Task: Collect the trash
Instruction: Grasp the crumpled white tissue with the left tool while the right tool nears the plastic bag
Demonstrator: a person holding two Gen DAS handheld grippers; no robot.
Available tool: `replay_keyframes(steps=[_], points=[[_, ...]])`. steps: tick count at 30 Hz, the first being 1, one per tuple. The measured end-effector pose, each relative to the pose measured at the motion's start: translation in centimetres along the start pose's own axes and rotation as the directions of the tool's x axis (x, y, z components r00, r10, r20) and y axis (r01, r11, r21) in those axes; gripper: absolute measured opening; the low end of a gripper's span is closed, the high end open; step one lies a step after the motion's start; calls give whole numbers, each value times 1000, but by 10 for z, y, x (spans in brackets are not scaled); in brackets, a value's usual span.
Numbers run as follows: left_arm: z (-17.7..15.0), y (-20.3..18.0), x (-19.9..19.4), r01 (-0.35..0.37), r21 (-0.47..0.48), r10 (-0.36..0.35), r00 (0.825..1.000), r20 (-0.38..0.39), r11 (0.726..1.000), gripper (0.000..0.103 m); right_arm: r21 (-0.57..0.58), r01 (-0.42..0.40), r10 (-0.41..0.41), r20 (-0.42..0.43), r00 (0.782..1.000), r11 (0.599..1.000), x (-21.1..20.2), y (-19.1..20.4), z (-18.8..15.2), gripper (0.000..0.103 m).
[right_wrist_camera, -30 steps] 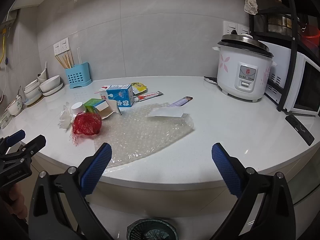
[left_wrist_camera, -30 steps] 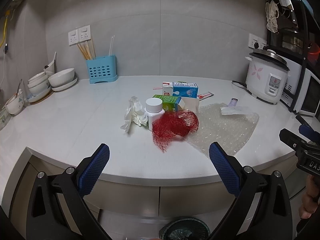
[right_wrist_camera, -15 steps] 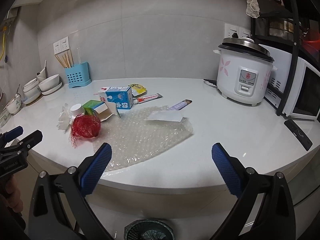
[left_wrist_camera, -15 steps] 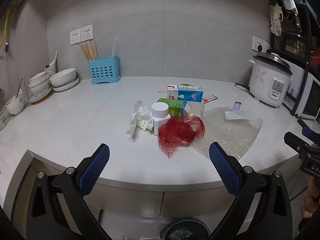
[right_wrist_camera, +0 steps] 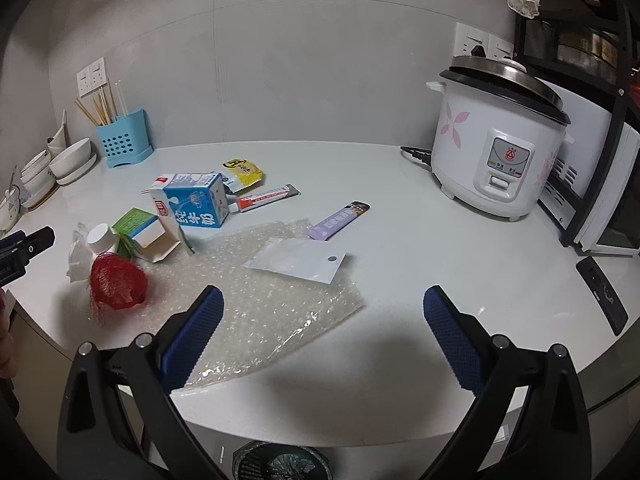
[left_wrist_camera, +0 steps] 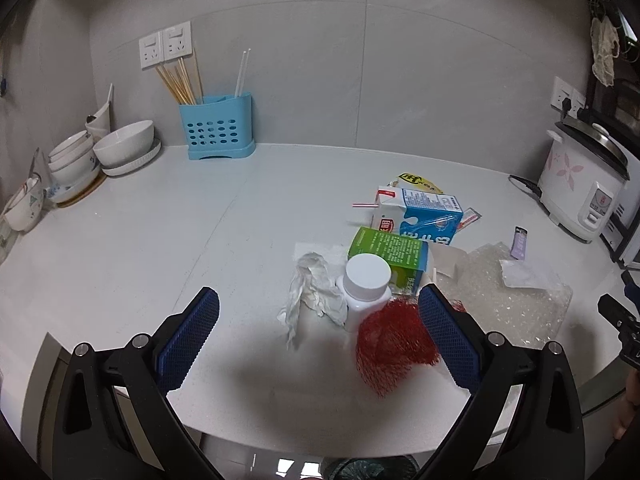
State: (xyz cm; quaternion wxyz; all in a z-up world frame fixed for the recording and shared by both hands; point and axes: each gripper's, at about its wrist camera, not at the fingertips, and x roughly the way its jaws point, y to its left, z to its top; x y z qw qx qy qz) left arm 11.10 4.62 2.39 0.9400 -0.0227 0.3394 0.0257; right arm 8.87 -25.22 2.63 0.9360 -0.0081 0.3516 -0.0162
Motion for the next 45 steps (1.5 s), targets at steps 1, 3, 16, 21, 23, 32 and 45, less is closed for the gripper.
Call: replay_keyframes(steps=[1,3,16,21,23,32,45], points=[[3,2,9,-2,-1,2,1000,-10,1000,97,-1,0,0,-11,1000,1000,7,-2,3,96],[7,5,25,-8,-7,8,999,-31,1000,97,-2,-1,1,-29,1000,1000,20,-5,6,96],[-7,50,79,-26,-59,19,993,-117,998,97,46,-85,92,-184,979,995,80,-12,1,95],[-6,52,89,-34,-57,26,991,-135,998,97,88,-67,83,-190,978,994,88,-18,13,95],[-5,53,94,-38,-58,29,989,-144,998,97,123,-66,91,-212,973,990,96,-27,23,95],[-4,60,124,-57,-30,51,982,-180,998,92,115,-93,124,-308,943,989,142,-33,52,94],[-5,52,140,-51,23,55,976,-210,998,39,-223,-103,26,-322,946,969,143,27,46,92]])
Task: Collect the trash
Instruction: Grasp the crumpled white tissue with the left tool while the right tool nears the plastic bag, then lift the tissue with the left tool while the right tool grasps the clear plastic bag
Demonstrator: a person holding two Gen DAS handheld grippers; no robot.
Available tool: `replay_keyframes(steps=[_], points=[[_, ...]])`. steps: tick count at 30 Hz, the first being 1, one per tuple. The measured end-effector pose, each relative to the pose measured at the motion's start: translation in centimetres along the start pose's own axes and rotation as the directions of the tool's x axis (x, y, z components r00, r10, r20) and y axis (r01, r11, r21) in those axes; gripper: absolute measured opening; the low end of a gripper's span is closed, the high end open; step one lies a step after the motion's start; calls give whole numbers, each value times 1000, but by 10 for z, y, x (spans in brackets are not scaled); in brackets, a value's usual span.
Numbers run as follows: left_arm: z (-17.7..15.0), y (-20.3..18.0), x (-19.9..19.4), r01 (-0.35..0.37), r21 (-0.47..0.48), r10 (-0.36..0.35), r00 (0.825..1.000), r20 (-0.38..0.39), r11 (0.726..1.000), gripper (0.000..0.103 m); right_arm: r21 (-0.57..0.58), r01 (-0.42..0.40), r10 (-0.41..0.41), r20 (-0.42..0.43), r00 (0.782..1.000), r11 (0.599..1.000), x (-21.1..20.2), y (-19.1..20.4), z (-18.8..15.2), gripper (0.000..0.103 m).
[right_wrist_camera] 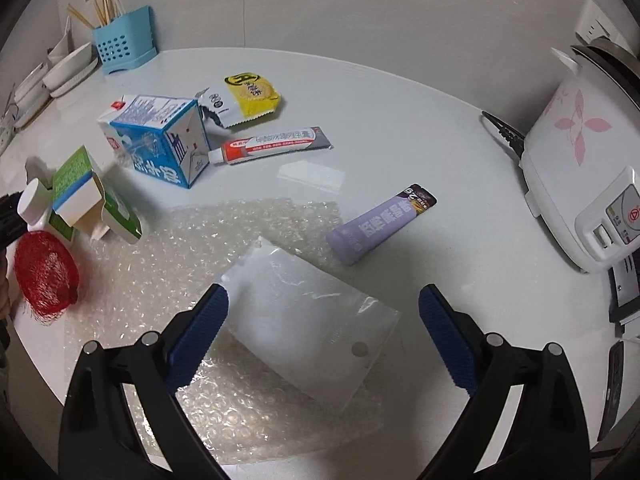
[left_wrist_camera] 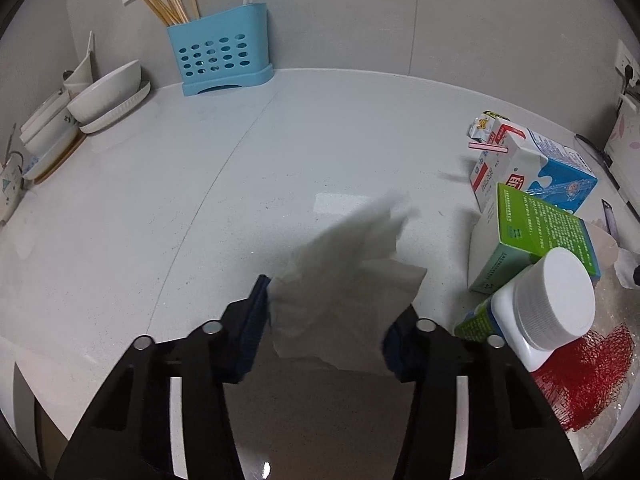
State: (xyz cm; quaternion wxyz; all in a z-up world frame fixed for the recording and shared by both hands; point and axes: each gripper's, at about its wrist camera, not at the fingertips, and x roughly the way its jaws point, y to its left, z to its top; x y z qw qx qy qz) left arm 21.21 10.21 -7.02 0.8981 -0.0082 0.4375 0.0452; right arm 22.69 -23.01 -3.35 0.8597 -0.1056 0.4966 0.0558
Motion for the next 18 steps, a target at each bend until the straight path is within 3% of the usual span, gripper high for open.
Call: replay_keyframes(steps=[2,5,8,15,17,18], points=[[-2,-3,-5,8,9,-7,1000,-12,1000,20,-3,4,-4,-6,1000,1000,4,3,-1,92],[-4,-6,-18,-11,27,10,1000,20,1000,10,-1,7,-7,-9,1000,1000,7,5,-2,91],[-2,-6,-29,-5,23,4,999,37,1000,7,3,8,-8,-14,1000,1000,9,6,-3,82],[-3,-4,-49,14,-1,-14,999,47,1000,6,6,18,-18,-33,999,1000,14,5,-5,51],[-6,-5,-55,21,-2,-21,998,52,1000,6,7,21,-21,-17,1000,1000,10,5,-5,51],[-7,-5,-58,23,1,-23,998,54,1000,7,5,25,-25,5,1000,1000,6,5,-4,57]])
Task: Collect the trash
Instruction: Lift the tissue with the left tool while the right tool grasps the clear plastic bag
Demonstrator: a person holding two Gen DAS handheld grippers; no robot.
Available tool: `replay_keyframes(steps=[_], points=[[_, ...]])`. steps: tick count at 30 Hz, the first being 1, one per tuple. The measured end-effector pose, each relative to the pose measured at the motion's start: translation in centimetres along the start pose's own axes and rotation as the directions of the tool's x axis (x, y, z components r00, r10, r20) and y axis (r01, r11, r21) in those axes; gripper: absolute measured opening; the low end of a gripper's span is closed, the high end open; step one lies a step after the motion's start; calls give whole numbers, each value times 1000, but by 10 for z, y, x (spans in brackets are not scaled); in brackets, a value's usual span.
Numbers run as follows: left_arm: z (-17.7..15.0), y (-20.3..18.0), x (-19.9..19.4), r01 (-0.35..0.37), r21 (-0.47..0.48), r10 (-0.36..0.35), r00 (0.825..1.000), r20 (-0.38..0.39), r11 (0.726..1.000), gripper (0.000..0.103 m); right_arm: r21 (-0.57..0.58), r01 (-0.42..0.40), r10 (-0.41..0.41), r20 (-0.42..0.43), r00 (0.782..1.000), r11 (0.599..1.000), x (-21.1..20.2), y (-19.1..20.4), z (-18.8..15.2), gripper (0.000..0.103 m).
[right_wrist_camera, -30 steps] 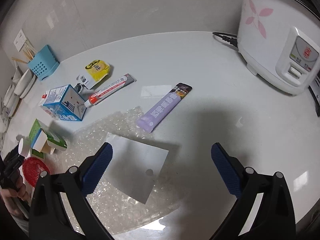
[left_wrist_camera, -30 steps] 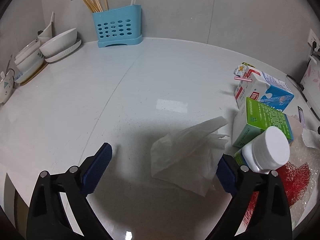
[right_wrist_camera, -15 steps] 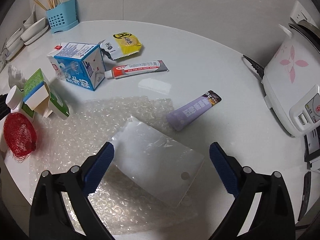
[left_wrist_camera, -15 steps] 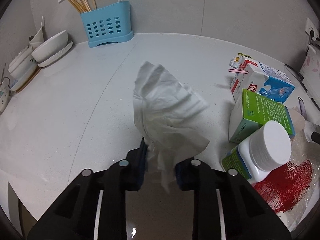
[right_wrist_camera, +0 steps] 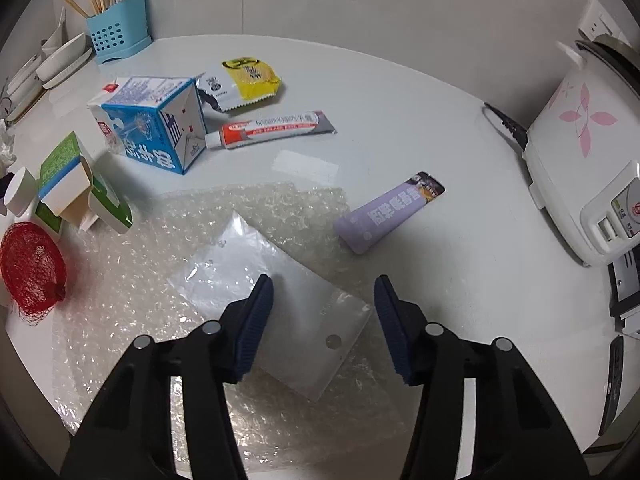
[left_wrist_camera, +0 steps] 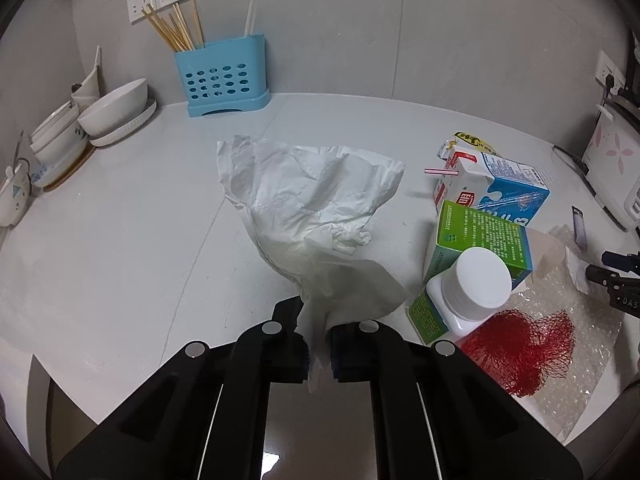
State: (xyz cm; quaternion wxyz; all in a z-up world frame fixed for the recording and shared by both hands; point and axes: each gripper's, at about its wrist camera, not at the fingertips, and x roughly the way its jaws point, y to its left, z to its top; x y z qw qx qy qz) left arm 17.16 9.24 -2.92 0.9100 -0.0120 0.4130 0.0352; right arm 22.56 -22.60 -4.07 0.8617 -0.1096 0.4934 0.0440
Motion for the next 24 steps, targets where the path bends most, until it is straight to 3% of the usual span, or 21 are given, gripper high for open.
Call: replay_keyframes(steps=[3,8,19,24], points=[[-3,-2,-6,4,8,-4,1000,5,1000,6,-6,-1,1,63,998,1000,-16,3,3,82],[-4,-3,-13,17,5,-17,1000,11,1000,7,-60,-19,24,80,997,998,-27,23,5,91],[-10,-3,-14,29,2,-29,1000,-3,1000,7,-58,-17,18,12,1000,998,3,38,-2,88],[-11,-2,-13,34,-3,-34,999,-7,999,7,-37,-43,43,-1,999,998,6,34,-1,66]])
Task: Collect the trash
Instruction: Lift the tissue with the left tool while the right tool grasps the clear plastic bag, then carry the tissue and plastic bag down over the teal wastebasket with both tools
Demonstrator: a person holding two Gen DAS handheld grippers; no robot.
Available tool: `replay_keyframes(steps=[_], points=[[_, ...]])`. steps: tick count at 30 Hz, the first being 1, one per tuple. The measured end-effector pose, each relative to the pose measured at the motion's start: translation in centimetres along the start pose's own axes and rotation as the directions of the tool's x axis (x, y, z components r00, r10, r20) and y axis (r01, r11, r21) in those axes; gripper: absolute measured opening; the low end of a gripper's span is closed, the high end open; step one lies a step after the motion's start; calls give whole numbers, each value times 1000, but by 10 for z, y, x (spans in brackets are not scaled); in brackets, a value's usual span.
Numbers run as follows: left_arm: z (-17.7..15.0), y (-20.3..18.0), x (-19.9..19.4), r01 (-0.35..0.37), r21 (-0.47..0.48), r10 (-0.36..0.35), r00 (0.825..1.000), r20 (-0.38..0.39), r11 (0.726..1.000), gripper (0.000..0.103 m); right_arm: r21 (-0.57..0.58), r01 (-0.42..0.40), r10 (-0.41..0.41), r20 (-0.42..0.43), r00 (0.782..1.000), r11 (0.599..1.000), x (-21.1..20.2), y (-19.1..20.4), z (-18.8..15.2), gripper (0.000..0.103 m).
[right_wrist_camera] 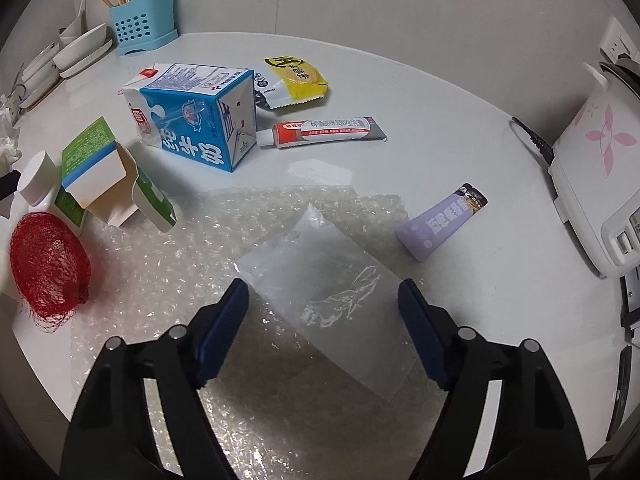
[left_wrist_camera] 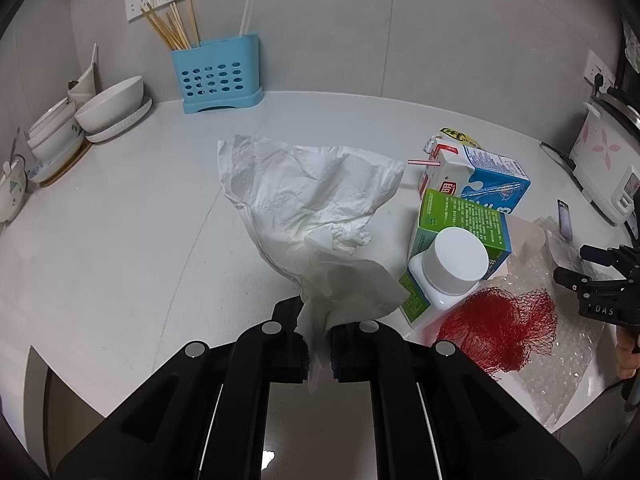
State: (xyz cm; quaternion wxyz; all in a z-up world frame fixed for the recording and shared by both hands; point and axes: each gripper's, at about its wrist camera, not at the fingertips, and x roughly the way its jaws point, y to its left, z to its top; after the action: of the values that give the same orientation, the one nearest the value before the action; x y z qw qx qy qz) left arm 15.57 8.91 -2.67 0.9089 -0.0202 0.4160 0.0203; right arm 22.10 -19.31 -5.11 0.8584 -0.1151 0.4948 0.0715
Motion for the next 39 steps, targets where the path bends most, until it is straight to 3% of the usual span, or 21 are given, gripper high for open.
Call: replay_keyframes(steps=[10,12,18,28,39], points=[[-3,0,-5,1,9,-1,1000,-2,1000,7,27,-18,18,-3,1000,999,-5,-4,2,31],[-3,0,-7,0,10,0,1000,2,1000,7,31,-18,18,-1,1000,999,-6,-5,2,19],[-4,-1,-14,2,10,-2,1000,13,1000,7,61,-11,8,39,999,998,-14,-12,3,3],[-9,-7,-41,14,14,-15,999,42,1000,7,124,-4,-13,138,990,992,-55,-25,-4,1],[-39,-18,-106,74,23,-76,992,100,997,7,157,-77,29,287,957,985,-139,-18,-43,1]])
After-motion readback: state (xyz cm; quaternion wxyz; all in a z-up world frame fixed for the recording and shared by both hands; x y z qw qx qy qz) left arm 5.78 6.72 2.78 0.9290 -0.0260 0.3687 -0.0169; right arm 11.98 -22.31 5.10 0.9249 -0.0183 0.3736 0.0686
